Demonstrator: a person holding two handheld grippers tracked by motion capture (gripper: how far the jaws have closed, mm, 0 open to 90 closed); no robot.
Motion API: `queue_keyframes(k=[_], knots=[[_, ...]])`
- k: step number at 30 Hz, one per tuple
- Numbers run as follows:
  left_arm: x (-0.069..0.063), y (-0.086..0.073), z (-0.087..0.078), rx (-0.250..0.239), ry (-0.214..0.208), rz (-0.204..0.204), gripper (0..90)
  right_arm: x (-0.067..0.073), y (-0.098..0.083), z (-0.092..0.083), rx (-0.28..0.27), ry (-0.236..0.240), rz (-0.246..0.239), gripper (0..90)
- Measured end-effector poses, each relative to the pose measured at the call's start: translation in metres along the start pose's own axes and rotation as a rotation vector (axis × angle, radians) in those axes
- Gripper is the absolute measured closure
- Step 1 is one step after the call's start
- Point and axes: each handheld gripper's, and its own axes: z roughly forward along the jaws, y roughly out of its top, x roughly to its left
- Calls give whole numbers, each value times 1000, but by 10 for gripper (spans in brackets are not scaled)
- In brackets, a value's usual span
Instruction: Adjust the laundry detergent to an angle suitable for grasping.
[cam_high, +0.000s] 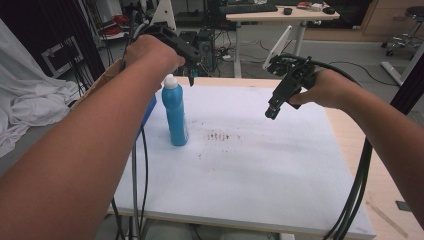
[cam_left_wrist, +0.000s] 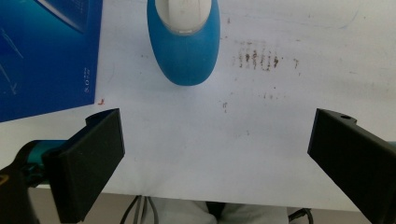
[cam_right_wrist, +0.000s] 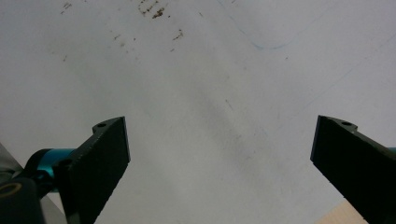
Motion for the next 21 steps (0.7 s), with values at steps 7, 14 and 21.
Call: queue_keyframes(k=[7, 14, 21], knots=[[1, 3, 1, -10, 12, -7, 37, -5, -3, 0, 1, 4, 3, 36], [0, 3, 2, -5, 16, -4, 37, -6, -1, 1, -4, 10, 5, 36], [-1, 4, 2, -6, 21, -6, 37, -9, -2, 1, -11, 15, 7, 36]])
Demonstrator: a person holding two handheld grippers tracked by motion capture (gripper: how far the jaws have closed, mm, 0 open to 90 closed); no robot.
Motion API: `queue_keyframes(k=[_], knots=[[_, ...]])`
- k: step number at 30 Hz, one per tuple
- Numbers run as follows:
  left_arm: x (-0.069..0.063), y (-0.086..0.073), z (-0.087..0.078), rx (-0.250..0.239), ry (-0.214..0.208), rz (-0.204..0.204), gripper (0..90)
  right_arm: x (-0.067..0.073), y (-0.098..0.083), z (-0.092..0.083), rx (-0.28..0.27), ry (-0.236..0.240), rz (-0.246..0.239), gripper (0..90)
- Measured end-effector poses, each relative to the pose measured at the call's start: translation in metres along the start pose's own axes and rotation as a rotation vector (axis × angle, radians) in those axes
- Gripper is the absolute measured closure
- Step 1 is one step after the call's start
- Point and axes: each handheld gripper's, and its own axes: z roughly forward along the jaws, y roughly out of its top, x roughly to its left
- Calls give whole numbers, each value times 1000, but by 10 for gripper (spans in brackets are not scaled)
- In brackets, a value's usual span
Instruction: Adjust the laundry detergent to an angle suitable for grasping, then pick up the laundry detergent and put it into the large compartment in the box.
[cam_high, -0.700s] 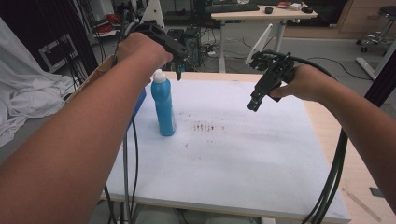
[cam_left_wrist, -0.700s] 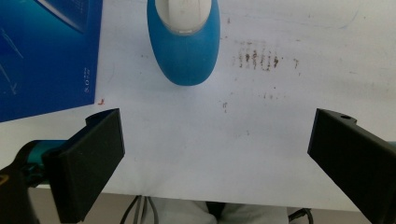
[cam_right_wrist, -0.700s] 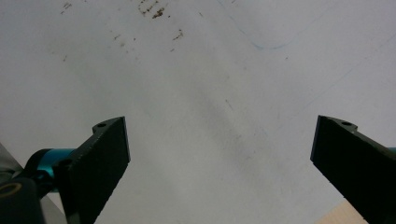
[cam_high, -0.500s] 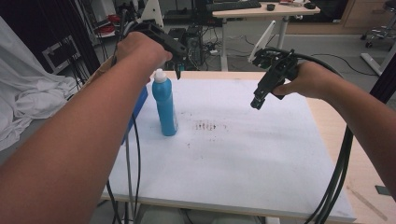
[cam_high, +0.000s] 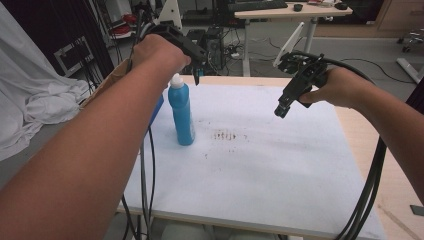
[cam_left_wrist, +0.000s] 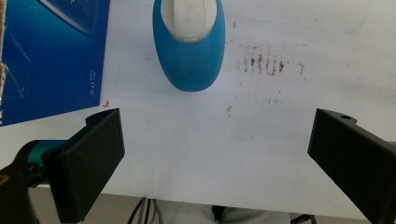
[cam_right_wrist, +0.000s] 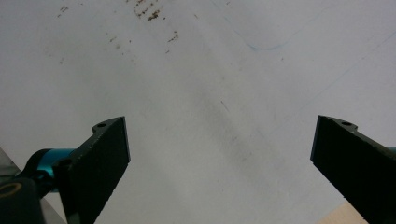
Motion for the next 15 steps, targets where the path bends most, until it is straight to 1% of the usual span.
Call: queue_keyframes(k=[2, 4, 9, 11, 13, 15], knots=[[0, 0, 0, 1, -4, -3, 37, 0, 0, 1, 1, 1, 3, 36], [1, -1, 1, 2, 3, -8, 37, 0, 0, 1, -1, 4, -4, 36], [0, 1, 2, 0, 18, -8, 37, -1, 1, 0, -7, 6, -5, 36], [0, 3, 4, -1, 19, -10, 37, 0, 1, 2, -7, 6, -18, 36], [0, 6, 5, -4, 24, -13, 37, 1, 2, 2, -8, 9, -17, 37], [1, 7, 6, -8, 24, -15, 37, 1, 2, 2, -9, 9, -25, 37]])
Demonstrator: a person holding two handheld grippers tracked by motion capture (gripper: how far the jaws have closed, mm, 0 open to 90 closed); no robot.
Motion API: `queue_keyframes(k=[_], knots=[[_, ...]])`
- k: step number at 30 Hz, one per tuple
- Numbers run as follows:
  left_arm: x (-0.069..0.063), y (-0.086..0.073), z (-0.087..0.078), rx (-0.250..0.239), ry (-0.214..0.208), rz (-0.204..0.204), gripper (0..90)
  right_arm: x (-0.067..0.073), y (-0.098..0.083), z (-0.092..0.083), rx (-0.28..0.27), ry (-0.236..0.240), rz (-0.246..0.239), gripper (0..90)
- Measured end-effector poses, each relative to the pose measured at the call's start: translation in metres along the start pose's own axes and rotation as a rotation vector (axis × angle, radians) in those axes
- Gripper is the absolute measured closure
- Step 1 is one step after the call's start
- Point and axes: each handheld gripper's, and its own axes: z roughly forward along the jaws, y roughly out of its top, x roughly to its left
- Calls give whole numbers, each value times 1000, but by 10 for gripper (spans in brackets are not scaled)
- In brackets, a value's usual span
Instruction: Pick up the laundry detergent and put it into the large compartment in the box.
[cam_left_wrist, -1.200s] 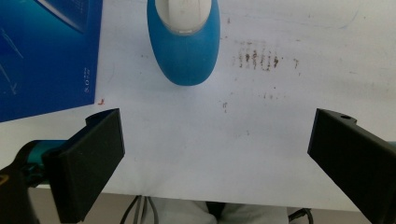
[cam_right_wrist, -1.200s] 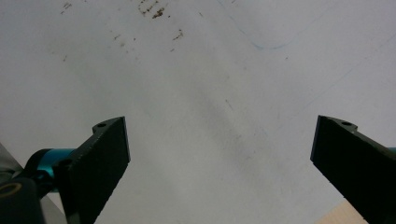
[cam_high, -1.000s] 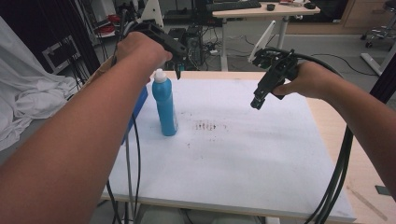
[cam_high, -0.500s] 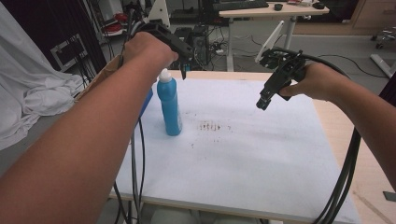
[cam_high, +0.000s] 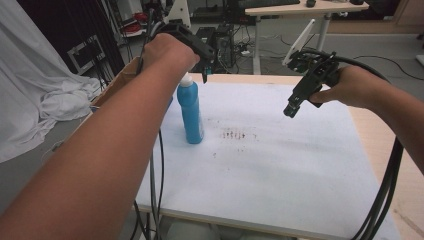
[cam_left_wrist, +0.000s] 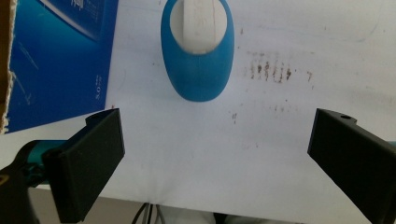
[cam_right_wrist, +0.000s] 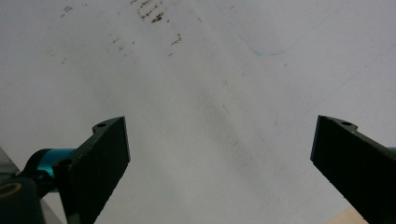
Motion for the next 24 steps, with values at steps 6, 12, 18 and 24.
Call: queue_keyframes(k=[6, 12, 18, 24], knots=[[4, 14, 12, 1, 7, -7, 37, -2, 2, 0, -6, 14, -1, 36], [3, 27, 26, 7, 23, 2, 37, -6, 4, 5, 8, 19, -10, 36], [3, 36, 37, 26, 24, 13, 37, -9, 6, 8, 10, 23, -7, 36], [5, 43, 51, 33, 24, 0, 37, -13, 7, 12, 19, 25, -10, 36]])
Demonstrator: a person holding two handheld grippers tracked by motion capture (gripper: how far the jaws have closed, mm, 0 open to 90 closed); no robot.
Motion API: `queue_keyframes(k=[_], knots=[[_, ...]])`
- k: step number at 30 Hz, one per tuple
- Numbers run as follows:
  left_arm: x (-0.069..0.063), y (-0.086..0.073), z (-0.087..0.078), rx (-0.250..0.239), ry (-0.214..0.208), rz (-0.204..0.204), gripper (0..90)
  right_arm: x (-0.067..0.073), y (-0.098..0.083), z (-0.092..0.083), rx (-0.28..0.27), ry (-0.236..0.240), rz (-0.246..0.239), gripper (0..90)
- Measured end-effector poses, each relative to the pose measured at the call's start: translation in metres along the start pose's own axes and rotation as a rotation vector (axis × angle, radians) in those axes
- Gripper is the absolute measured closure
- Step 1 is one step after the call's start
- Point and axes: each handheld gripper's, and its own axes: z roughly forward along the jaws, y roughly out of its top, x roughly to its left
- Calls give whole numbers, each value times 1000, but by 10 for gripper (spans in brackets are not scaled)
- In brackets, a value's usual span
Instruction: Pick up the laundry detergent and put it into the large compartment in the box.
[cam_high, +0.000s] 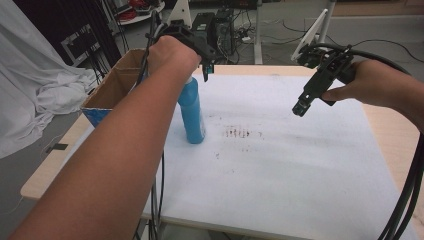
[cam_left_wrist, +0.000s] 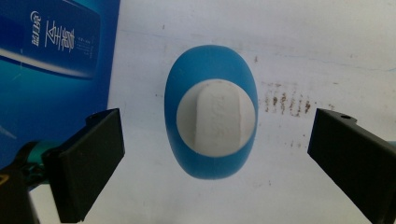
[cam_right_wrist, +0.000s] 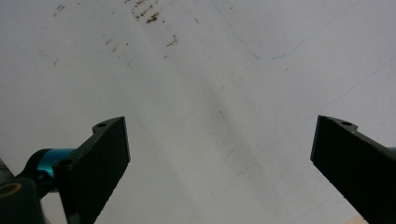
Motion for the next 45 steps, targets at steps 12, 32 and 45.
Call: queue_keyframes(k=[12, 32, 45], knots=[[4, 5, 21, 30, -5, -8, 37, -4, 1, 4, 2, 10, 3, 36], [6, 2, 37, 41, -5, -3, 88, -7, 1, 7, -3, 20, 0, 36], [7, 3, 37, 35, -11, -2, 169, -8, 0, 7, -4, 20, -3, 36]])
